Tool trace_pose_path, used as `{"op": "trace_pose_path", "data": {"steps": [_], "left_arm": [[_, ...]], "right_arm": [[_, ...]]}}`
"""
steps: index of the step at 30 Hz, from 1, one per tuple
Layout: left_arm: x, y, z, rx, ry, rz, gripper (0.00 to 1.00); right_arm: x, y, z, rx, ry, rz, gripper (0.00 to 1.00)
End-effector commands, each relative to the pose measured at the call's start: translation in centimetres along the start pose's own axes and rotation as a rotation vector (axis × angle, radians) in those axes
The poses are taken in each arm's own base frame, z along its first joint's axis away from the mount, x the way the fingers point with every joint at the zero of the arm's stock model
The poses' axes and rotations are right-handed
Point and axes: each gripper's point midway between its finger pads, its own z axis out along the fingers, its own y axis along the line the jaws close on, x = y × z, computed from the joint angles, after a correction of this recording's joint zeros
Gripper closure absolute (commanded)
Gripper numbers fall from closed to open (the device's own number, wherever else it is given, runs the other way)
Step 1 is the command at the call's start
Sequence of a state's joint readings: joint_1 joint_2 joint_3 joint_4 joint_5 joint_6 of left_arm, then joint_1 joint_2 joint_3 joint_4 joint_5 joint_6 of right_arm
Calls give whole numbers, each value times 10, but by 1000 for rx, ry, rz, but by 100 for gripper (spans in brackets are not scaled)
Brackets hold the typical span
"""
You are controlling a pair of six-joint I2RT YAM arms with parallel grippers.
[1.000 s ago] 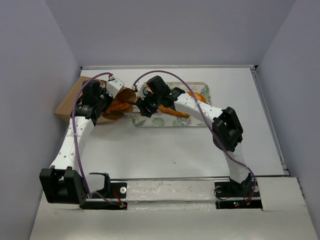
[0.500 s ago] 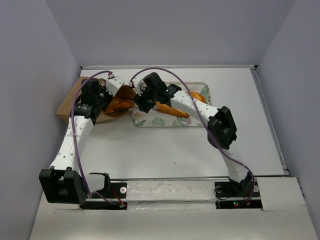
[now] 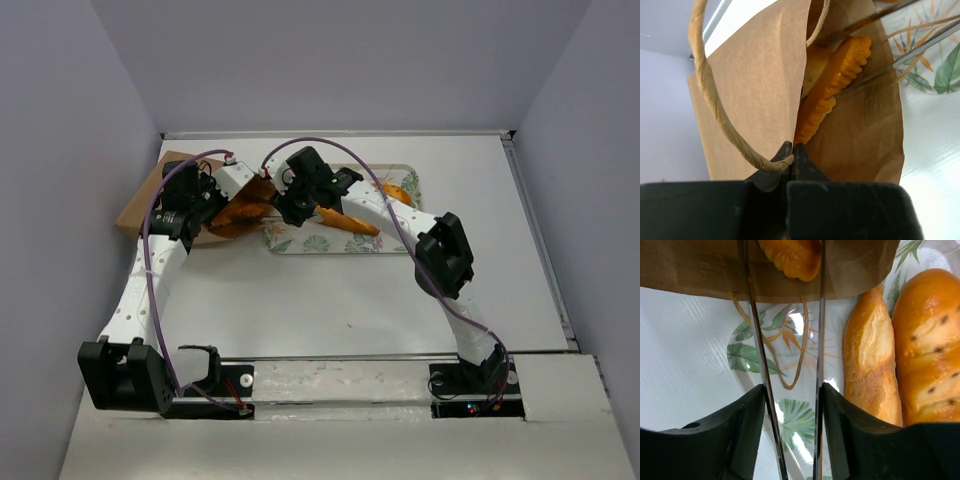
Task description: Take the fake bread out of the paper bag
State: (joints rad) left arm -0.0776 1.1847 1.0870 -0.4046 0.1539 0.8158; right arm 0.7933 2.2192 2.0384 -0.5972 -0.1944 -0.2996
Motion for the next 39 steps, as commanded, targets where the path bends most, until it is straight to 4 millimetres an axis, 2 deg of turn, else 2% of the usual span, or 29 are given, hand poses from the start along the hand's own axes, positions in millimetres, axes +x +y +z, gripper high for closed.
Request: {"op": "trace_pose_path", "data": {"steps": [1, 3, 4, 7, 11, 15, 17, 19, 21, 28, 31, 32, 35, 36, 37, 38, 39], "left_arm": [[-16, 7, -11, -33, -68, 36, 100], [-17, 8, -11, -40, -70, 26, 100], [-17, 8, -10, -41, -69, 21, 100], [-18, 10, -9, -51, -69, 3, 100], [-16, 18, -6, -92, -53, -33, 100], [-9, 34, -1, -169, -5, -74, 100], [-7, 36, 4, -181, 8, -88, 100], [-1, 42, 5, -221, 41, -96, 100], [0, 47, 5, -245, 44, -106, 100], [3, 57, 4, -314, 53, -146, 100], [3, 63, 3, -350, 58, -176, 100], [3, 64, 3, -354, 59, -178, 100], [3, 65, 3, -364, 62, -185, 100], [4, 66, 4, -368, 64, -186, 100], [5, 66, 4, -372, 66, -186, 100], [5, 66, 4, -375, 66, -185, 100], [7, 66, 5, -377, 72, -184, 100]], "right_arm": [[-10, 2, -12, -5, -20, -10, 60], [-10, 2, -13, -5, -17, -7, 69], [-10, 3, -15, -5, -16, -6, 76], [-18, 1, -25, 9, -33, -12, 88], [-41, -2, -49, 31, -91, -11, 91], [-72, 2, -76, 26, -178, 26, 96], [-93, 1, -96, 18, -241, 67, 99], [-101, 1, -107, 3, -269, 101, 99], [-103, -8, -120, -6, -290, 171, 99], [-94, -3, -139, -18, -286, 246, 99], [-91, -9, -153, -6, -294, 297, 99], [-95, -7, -162, -7, -309, 314, 99], [-89, -20, -177, 2, -322, 395, 99], [-91, -26, -192, 5, -345, 433, 99], [-86, -26, -195, 0, -342, 464, 99], [-89, -27, -212, 6, -369, 467, 99], [-87, -28, -219, 12, -375, 475, 99]]}}
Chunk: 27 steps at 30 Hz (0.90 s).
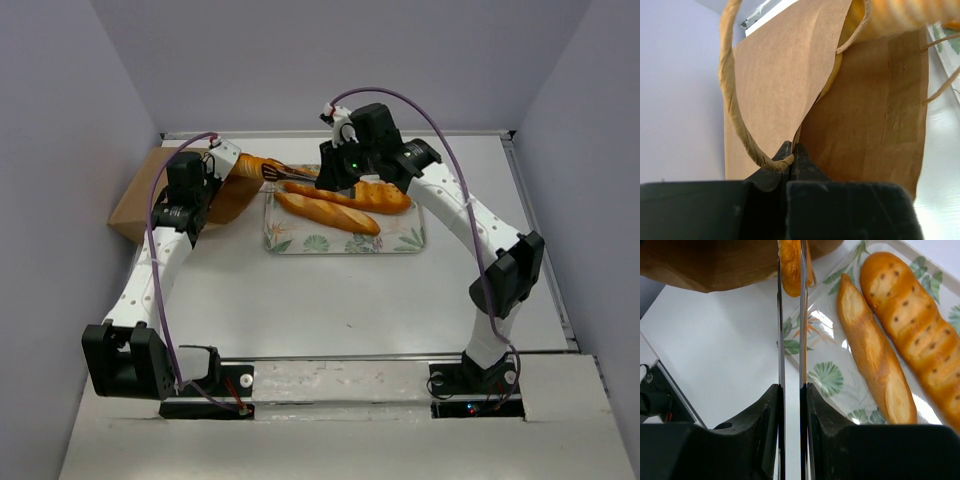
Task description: Take the fake bread out of the paper bag
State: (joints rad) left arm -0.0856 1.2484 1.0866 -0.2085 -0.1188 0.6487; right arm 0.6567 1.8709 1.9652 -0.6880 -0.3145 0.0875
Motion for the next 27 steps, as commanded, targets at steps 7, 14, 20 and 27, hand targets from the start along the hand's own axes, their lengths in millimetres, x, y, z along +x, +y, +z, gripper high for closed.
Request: {"op": "trace_pose_path", "data": {"steps": [7, 14, 20, 27], "left_arm": [[-5, 22, 7, -110, 6, -22, 100], [-11, 33, 16, -158, 9, -13, 100], [-13, 52, 23, -228, 10, 3, 100], [-9, 68, 30, -262, 24, 4, 100]], "right_arm": [[-40, 6, -94, -25, -184, 113, 99], [-31, 11, -119, -46, -140, 195, 99], [-12, 20, -144, -36, -75, 256, 99], [-1, 18, -174, 20, -39, 318, 99]]}}
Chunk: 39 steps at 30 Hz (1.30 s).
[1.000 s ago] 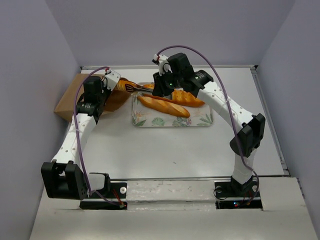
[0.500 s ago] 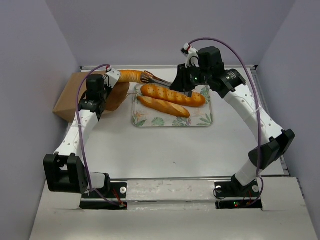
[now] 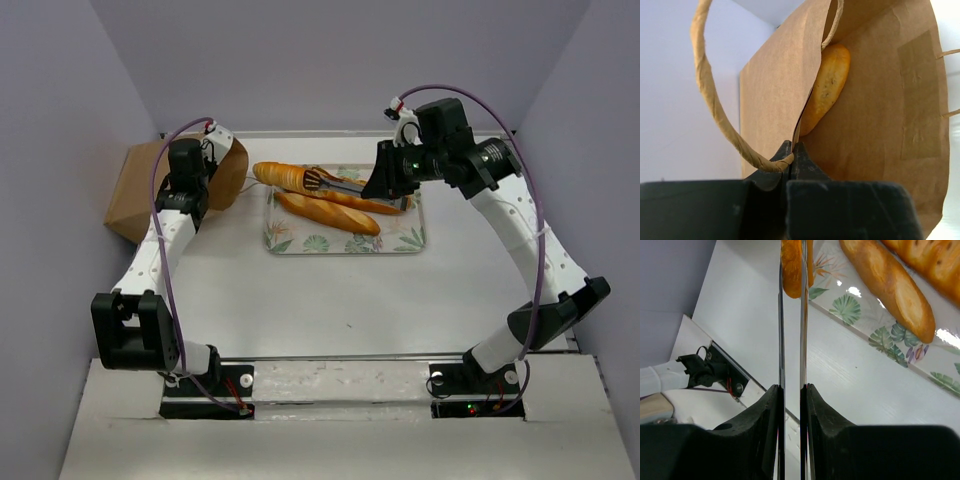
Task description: Take the fake bread out of the paper bag
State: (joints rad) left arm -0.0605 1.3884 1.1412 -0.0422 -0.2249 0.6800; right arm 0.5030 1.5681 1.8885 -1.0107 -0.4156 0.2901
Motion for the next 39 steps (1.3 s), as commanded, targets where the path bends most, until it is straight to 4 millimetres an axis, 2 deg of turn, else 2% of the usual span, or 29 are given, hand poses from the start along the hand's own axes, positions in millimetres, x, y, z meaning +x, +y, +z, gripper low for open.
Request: {"op": "trace_pose_path", "data": {"steps": [1, 6, 12, 17, 22, 26, 30, 31, 39], "left_arm": [[0, 35, -2, -114, 16, 4, 100], [-1, 35, -2, -112, 11, 2, 100], [0, 34, -1, -113, 17, -4, 100], [1, 34, 0, -115, 22, -10, 100], [8, 39, 1, -142, 52, 2, 100], [5, 45, 3, -163, 36, -12, 100], [0, 44, 2, -146, 17, -27, 100], [-2, 44, 1, -143, 13, -28, 100], [1, 41, -1, -136, 13, -25, 100]], "right_arm": [[-12, 20, -45, -27, -82, 2, 99], [4, 24, -49, -50, -45, 60, 99], [10, 27, -58, -39, -36, 100, 99], [22, 29, -55, -68, -7, 148, 99], [19, 33, -63, -65, -1, 177, 99], [13, 34, -76, -31, -8, 152, 99], [24, 30, -66, -48, 8, 181, 99], [30, 27, -56, -60, 19, 193, 99], [50, 21, -43, -85, 55, 237, 99]]}}
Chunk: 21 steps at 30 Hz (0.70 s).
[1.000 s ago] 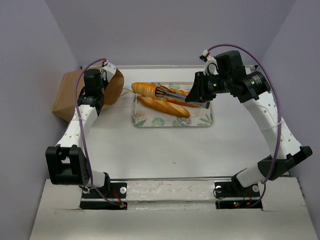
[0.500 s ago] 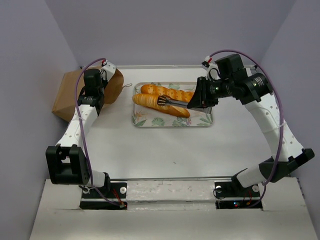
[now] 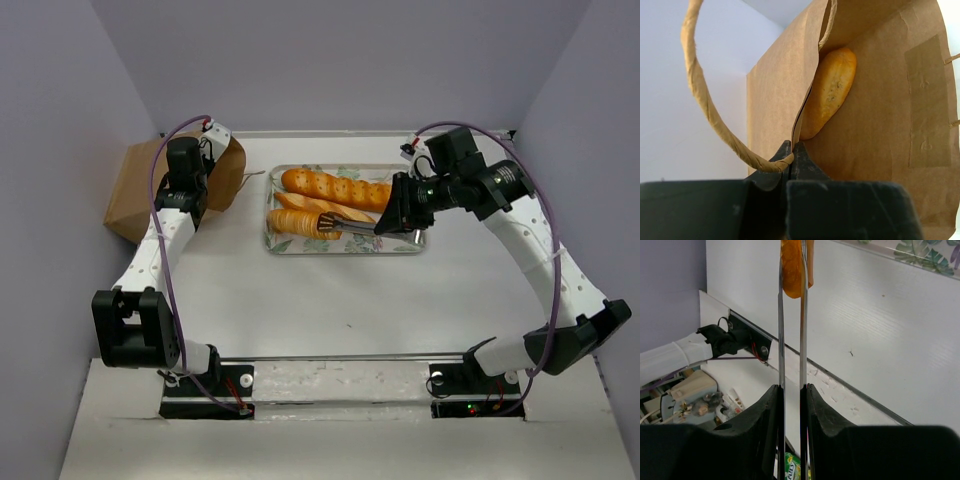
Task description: Take the fake bread out of the paper bag
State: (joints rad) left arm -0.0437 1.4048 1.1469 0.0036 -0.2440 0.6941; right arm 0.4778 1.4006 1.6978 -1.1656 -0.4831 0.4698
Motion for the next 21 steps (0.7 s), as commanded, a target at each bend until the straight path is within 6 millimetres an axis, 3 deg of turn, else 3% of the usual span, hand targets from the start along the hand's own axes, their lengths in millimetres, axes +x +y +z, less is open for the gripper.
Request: {"op": "trace_pose_path", "data": {"steps": [1, 4, 8, 13, 17, 21], "left_arm": [[4, 28, -5, -86, 22, -22, 100], [4, 25, -5, -76, 20, -31, 100], [2, 24, -5, -69, 14, -41, 100], [1, 23, -6, -63, 8, -45, 100], [5, 20, -7, -46, 23, -41, 100], [6, 18, -7, -42, 23, -47, 100]], "right_arm": [[-15, 20, -10, -109, -95, -36, 99], [-7, 4, -2, -66, -79, -9, 99], [-9, -34, 2, 46, -113, 72, 99], [-8, -77, 4, 207, -140, 122, 83], [1, -89, 11, 236, -110, 137, 74], [4, -98, 13, 273, -103, 146, 57]]}}
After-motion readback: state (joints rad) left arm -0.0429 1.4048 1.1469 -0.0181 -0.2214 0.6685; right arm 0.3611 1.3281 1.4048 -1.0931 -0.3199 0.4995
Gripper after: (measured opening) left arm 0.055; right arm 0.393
